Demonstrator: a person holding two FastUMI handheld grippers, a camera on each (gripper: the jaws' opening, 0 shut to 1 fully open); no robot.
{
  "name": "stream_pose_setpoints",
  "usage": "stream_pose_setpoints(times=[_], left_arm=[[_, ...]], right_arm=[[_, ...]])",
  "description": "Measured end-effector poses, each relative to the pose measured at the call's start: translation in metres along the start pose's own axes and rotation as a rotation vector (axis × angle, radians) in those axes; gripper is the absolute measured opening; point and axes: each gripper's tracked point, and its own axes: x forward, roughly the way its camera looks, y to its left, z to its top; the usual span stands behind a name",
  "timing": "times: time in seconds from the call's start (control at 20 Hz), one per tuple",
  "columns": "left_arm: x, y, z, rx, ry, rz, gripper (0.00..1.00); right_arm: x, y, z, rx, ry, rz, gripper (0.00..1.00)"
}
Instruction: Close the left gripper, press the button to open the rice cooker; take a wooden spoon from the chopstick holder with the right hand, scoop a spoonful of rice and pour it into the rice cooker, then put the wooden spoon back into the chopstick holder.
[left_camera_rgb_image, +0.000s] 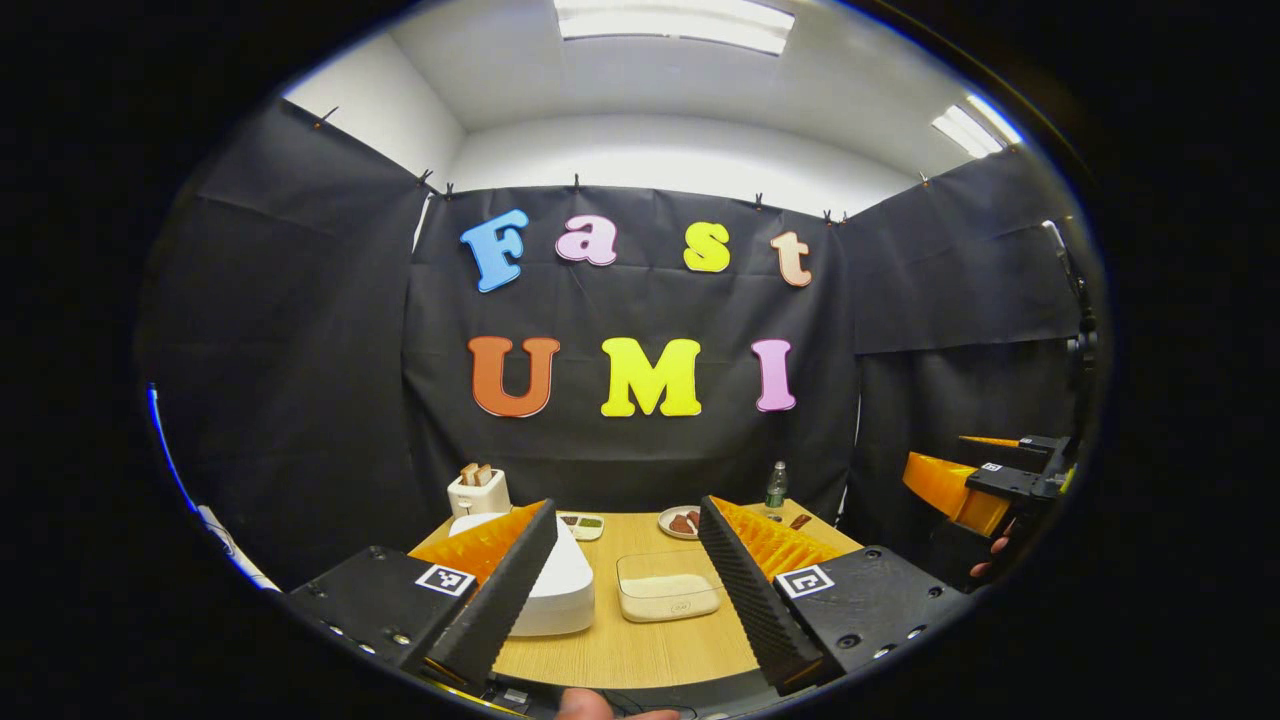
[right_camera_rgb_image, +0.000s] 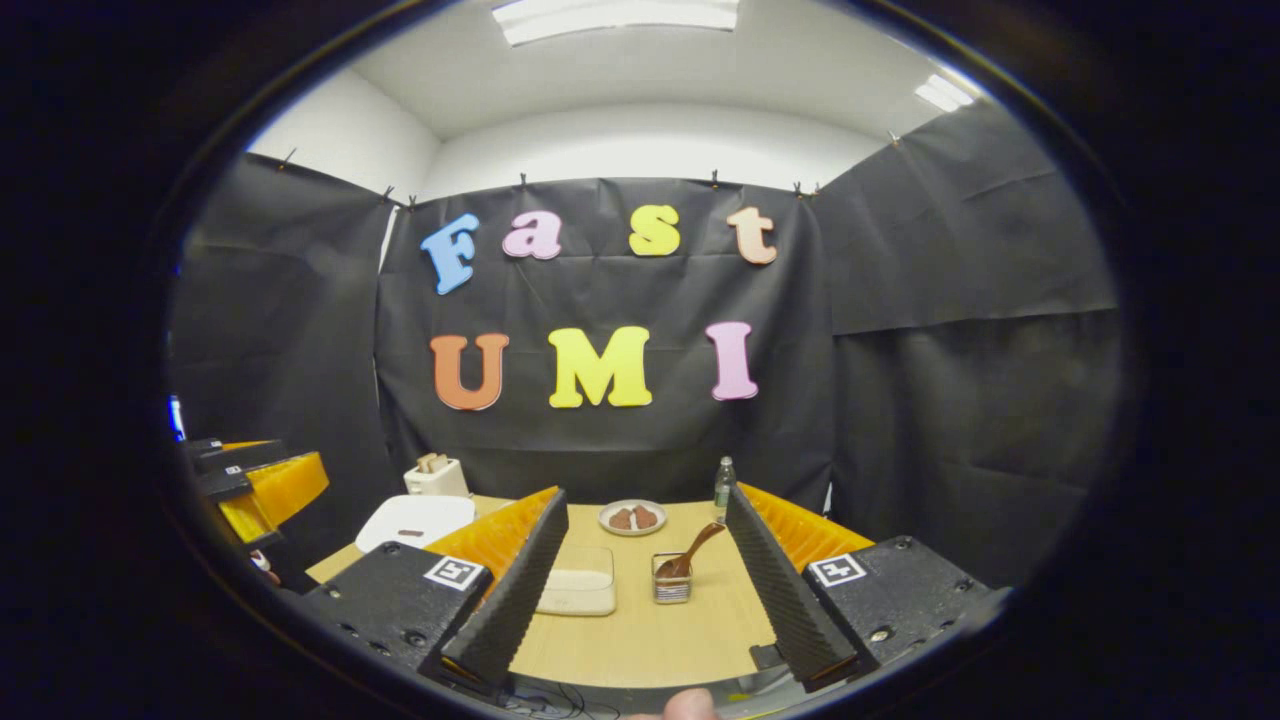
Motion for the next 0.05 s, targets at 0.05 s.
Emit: stream_pose_setpoints(times=[0.05], left_arm=[[0.0003,-0.0007,0.0001,0.001,0.0,0.001,0.94]], right_arm=[[0.0001,-0.0001,0.0006,-0.002,-0.002,0.002,1.0]])
